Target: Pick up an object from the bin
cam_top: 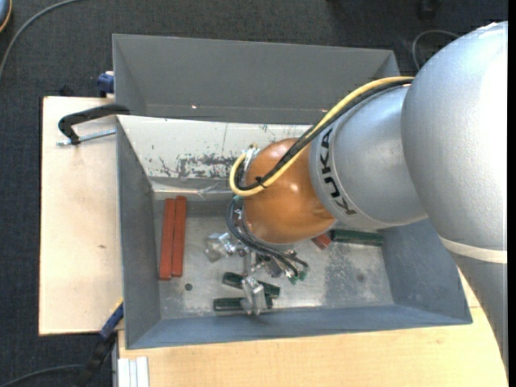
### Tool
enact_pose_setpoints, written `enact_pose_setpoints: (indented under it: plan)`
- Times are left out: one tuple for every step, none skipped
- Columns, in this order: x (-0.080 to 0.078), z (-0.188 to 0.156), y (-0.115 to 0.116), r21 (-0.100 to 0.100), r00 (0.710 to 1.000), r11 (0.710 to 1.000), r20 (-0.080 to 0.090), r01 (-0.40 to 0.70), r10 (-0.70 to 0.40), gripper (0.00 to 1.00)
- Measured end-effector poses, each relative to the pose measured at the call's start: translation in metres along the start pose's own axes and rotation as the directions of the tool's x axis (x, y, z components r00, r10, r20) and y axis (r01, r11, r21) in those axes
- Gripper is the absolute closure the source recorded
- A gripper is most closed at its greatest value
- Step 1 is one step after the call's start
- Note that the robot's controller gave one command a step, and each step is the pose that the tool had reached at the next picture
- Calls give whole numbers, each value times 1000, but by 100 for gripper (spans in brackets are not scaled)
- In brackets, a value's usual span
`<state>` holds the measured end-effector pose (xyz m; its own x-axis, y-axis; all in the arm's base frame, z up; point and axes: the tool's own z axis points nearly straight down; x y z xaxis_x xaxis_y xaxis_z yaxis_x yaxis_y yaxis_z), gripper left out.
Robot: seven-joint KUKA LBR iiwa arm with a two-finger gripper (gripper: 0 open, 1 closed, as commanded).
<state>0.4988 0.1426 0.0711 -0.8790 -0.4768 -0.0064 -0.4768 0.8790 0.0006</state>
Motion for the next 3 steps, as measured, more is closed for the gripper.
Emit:
enact_pose_setpoints:
  plan:
    - [13, 0, -82, 5, 1000, 1000, 0, -29, 29, 0]
    - [12, 0, -76, 0, 1000, 1000, -1, -22, 22, 100]
    - [-13, -137, -95, 4, 989, 989, 10, -146, 146, 100]
